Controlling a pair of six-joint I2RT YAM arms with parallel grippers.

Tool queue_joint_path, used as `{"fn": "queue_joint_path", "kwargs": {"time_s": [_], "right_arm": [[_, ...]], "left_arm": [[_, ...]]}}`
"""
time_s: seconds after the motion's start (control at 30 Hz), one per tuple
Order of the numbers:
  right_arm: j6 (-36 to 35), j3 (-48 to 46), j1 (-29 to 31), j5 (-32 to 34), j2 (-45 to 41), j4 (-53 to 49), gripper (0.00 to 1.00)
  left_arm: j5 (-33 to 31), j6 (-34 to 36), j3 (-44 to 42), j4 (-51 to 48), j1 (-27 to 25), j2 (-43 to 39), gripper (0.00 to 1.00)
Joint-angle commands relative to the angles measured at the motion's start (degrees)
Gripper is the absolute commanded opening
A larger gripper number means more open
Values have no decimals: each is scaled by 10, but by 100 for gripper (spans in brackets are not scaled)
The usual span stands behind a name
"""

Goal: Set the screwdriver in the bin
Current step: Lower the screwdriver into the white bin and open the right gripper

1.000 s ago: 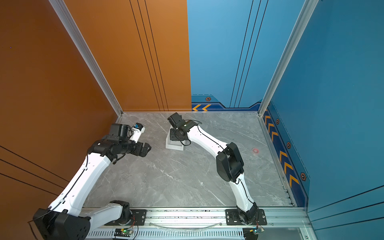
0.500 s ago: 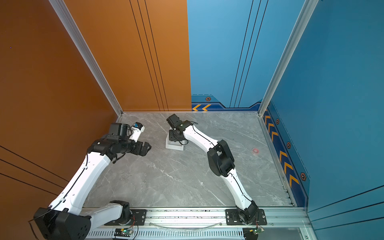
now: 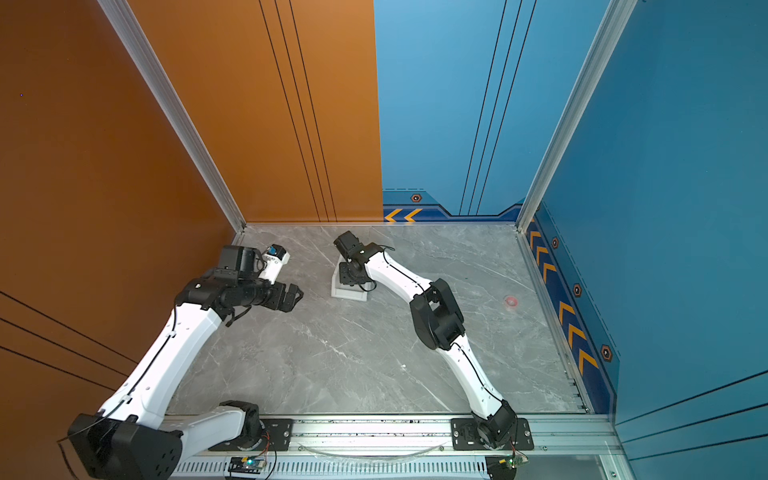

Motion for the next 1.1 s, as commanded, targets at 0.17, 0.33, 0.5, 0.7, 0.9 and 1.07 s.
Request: {"fn": "queue_joint_path", "kwargs": {"time_s": [0.17,0.33,0.5,0.7,0.9,1.07], "right_arm": [[-11,27,-4,5,22,-24,21],[-10,32,-5,2,34,-25,23],[-7,45,-5,-1,47,-31,25],[-3,51,-5,-5,56,-32,28],[-5,59,-6,-2,53,-37,31],[-13,79,-7,16,37,-52,34]], "left_arm": [[15,-5,14,-13,7,-1,98],[16,-6,14,-13,8,0,98],[17,-6,14,-12,9,0,98],[19,-6,16,-12,9,3,98],[20,-7,17,-13,9,4,98],[21,-6,18,-13,9,4,98]]}}
